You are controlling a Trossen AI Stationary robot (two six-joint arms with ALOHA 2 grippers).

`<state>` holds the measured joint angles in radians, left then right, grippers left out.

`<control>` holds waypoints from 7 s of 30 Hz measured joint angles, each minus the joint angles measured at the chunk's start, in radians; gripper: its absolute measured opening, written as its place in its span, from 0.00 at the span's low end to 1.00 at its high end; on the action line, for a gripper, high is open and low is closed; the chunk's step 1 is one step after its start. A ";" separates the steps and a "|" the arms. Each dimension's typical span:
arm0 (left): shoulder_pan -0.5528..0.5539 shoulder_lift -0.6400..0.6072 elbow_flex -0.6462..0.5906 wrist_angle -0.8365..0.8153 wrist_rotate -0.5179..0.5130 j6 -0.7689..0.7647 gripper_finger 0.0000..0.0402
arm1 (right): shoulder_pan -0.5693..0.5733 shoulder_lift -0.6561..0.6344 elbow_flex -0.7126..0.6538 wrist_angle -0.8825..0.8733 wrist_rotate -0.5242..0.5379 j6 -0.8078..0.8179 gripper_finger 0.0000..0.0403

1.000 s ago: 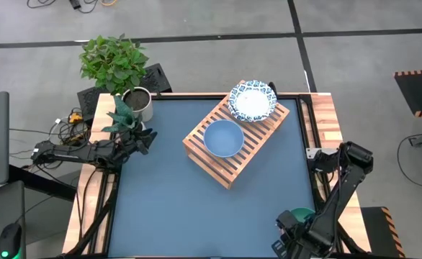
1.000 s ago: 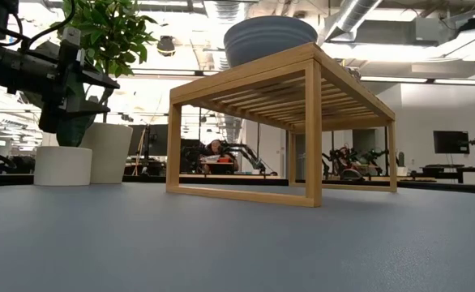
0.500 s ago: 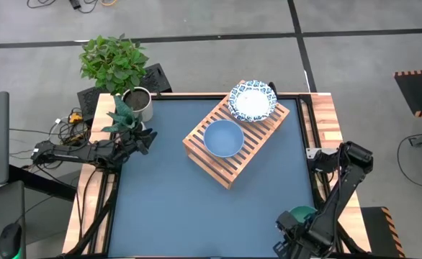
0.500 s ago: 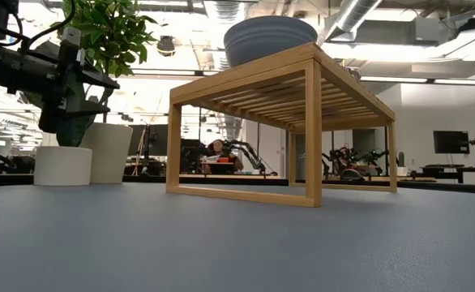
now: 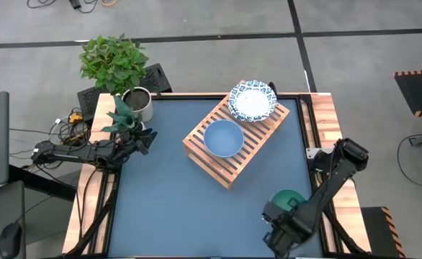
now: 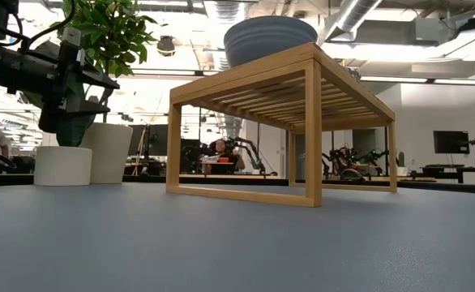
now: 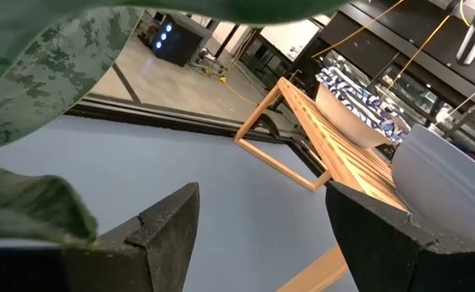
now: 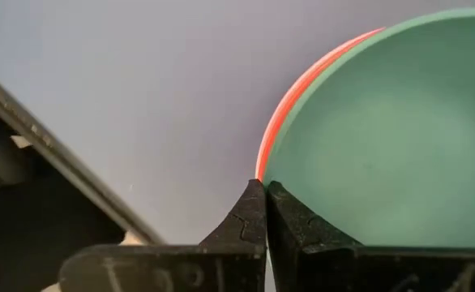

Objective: Place and stack bowls onto a shelf
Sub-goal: Stack the green bowl on top of the blue bowl, then stack the orange bowl on top of the green bowl

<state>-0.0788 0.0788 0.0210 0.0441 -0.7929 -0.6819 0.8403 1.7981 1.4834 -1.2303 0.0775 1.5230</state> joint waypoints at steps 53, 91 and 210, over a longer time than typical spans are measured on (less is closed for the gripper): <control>0.000 0.000 0.000 0.000 0.000 0.017 0.63 | -0.353 -0.074 0.861 -0.340 0.163 -1.260 0.05; 0.000 0.000 0.000 0.000 -0.003 0.019 0.63 | -0.701 0.050 0.851 -0.341 0.102 -1.931 0.04; 0.000 0.000 0.000 -0.001 -0.024 0.011 0.63 | -0.115 -0.246 -0.246 0.133 -0.085 -0.570 0.59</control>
<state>-0.0784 0.0788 0.0208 0.0429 -0.8169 -0.6712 0.7257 1.5516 1.2373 -1.0971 -0.0078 0.9528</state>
